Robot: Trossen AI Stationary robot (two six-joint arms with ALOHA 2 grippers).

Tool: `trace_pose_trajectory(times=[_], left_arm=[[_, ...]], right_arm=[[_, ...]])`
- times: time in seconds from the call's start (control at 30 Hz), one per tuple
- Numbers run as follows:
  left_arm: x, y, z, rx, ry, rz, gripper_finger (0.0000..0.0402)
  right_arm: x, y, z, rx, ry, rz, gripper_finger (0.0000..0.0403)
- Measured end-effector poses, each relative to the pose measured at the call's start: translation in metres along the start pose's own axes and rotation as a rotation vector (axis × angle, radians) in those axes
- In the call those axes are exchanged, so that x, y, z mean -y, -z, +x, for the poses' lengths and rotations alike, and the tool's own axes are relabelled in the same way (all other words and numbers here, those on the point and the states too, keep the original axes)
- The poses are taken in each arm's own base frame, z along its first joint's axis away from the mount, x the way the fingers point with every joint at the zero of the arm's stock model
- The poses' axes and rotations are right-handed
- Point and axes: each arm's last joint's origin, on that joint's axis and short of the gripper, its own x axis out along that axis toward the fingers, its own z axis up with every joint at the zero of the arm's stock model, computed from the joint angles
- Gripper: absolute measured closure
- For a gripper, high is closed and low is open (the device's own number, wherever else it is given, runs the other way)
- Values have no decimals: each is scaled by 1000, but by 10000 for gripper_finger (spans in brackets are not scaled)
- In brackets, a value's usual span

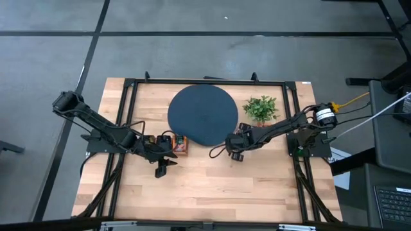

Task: Pick & Place Tea
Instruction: Put the brown tea bag into the left section of the wooden organizer

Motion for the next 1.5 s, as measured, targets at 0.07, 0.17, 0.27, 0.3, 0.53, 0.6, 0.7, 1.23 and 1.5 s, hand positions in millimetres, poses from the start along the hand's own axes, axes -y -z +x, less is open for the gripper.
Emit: trace_pose_trajectory(times=[0.07, 0.17, 0.27, 0.3, 0.53, 0.6, 0.7, 1.23, 1.5], left_arm=[[0, 0, 0, 5, -7, 0, 270], [-1, 0, 0, 13, -20, 0, 270], [-1, -1, 0, 26, -32, -1, 270], [0, -2, 0, 38, -32, -2, 270], [6, -14, -1, 162, 21, 60, 270], [8, -17, -2, 193, 35, 75, 270], [11, -21, -1, 238, 57, 86, 270], [43, -49, 45, 191, 58, 223, 323], [57, -68, 76, 130, 4, 341, 391]], right_arm=[[-4, -3, -3, 1, -39, 29, 380], [-11, -10, -7, -8, -159, 86, 394], [-19, -17, -10, -16, -356, 147, 393], [-22, -21, -11, -2, -418, 155, 395], [-39, -40, -20, 185, -651, 151, 396], [-40, -42, -22, 214, -662, 153, 398], [-40, -44, -23, 233, -667, 163, 398], [-50, -19, -92, 263, -556, 140, 348], [-61, 5, -100, 185, -433, 245, 344]])
